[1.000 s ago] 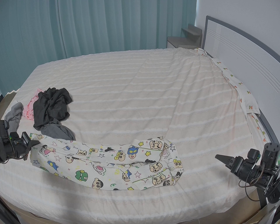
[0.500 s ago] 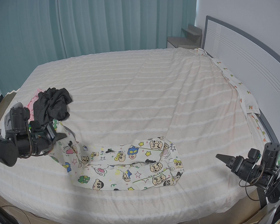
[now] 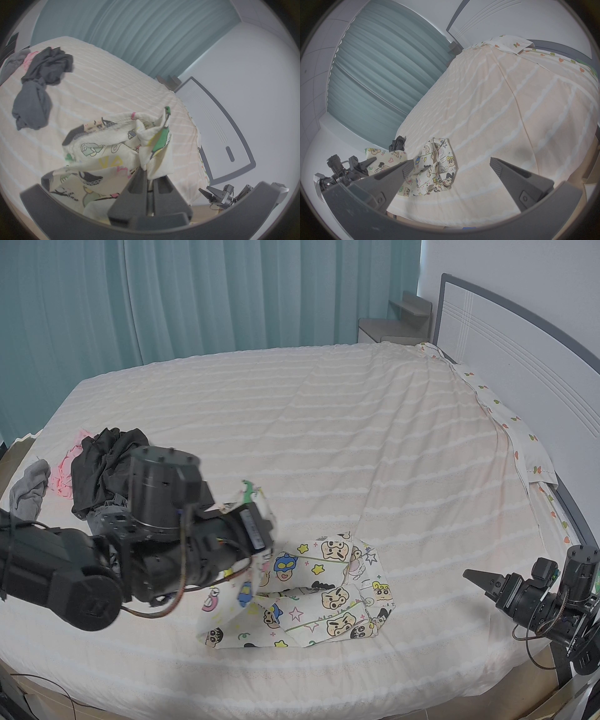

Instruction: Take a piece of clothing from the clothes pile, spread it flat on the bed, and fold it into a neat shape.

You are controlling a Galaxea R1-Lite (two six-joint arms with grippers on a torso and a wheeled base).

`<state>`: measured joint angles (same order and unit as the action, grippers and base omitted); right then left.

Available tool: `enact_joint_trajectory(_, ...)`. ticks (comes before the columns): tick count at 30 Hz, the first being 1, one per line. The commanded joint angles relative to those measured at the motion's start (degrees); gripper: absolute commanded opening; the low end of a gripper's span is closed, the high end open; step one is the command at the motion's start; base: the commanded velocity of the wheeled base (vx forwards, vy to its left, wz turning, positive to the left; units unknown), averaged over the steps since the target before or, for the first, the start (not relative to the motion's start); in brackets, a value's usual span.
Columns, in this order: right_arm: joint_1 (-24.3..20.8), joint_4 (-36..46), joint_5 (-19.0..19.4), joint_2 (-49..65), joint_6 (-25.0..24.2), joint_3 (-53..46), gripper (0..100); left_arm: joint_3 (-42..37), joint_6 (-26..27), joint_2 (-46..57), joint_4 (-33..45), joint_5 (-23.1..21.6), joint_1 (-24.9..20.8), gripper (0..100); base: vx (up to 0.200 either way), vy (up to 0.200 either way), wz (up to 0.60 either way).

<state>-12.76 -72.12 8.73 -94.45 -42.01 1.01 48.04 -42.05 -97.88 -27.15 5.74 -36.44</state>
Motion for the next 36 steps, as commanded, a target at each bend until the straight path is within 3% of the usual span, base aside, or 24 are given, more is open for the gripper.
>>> enact_joint_trajectory(1, 0.20, -0.04, -0.03, -0.21, 0.08, -1.01, 100, 7.06, 0.03, -9.26, -0.19, 3.49, -8.30, 0, 0.000, 0.000, 0.00)
enact_joint_trajectory(7, 0.20, -0.04, 0.06, -0.21, 0.17, -1.01, 100, 10.23, -0.05, -12.78, -1.24, 3.57, -9.70, 0, 0.000, 0.000, 0.00)
enact_joint_trajectory(15, 0.20, -0.04, -0.03, -0.21, 0.26, -1.01, 100, 10.32, -0.05, -16.47, -8.10, 4.72, -9.97, 0, 0.000, 0.000, 0.00)
enact_joint_trajectory(22, 0.20, -0.04, -0.03, -0.21, 0.26, -1.01, 100, 10.76, -0.14, -17.79, -8.18, 4.72, -10.58, 0, 0.000, 0.000, 0.00)
enact_joint_trajectory(23, 0.20, -0.04, -0.03, -0.21, 0.26, -1.01, 100, 10.93, -0.14, -17.96, -8.18, 4.72, -10.58, 100, 0.000, 0.000, 0.00)
enact_joint_trajectory(36, 0.20, 0.23, 0.06, -0.47, 0.17, -1.01, 100, 11.28, 0.30, -16.56, -8.45, 6.74, -8.65, 100, 0.000, 0.000, 0.00)
